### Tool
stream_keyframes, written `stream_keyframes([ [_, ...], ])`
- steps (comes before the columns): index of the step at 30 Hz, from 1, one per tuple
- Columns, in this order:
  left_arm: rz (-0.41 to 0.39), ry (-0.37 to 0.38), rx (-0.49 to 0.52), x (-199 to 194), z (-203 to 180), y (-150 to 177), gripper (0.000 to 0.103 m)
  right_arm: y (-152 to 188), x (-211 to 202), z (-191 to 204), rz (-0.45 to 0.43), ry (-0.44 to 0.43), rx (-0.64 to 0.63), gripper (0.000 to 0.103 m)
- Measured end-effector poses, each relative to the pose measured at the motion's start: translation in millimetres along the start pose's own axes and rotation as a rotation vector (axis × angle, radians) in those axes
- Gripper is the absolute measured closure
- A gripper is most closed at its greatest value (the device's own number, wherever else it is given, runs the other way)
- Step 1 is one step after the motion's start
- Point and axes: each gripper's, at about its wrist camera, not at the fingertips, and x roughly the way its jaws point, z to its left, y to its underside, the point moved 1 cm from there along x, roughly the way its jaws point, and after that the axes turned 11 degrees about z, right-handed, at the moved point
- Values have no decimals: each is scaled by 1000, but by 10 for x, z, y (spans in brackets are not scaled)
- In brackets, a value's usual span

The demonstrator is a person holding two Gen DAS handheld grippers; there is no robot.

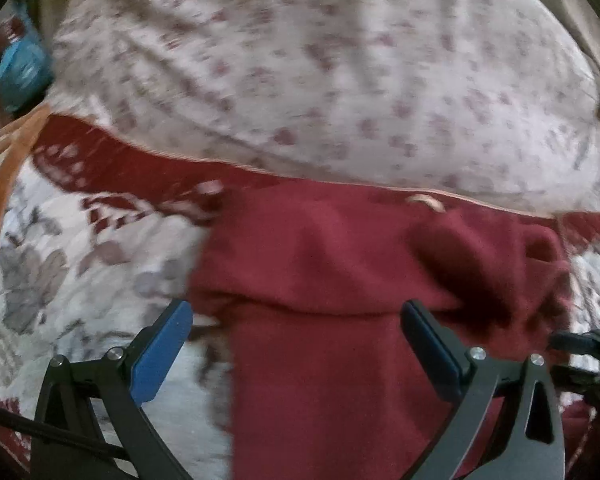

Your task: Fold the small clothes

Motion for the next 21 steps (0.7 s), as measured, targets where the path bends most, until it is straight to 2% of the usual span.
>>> stream_keyframes([
  [3,16,31,54,-11,-358,-65,0,155,-164,-123,-33,-12,35,32],
  [7,11,17,133,-18,-847,-147,0,262,-378,-254,-87,-2,60,27],
  [10,-1,-44,205,17,-1231,-242,0,262,-494,-403,-123,17,92,27],
  [13,11,-130,256,162,-1553,-347,0,266,-550,-525,-136,-8,130,27],
  [17,22,-191,262,382,-1690,-466,0,270,-565,-628,-141,17,149,27],
  [18,29,-195,261,434,-1702,-492,6,272,-566,-653,-141,22,152,27],
  [20,50,-210,269,539,-1725,-533,34,265,-555,-703,-142,20,165,27],
  [21,69,-212,274,592,-1727,-566,62,265,-551,-735,-140,16,172,27],
])
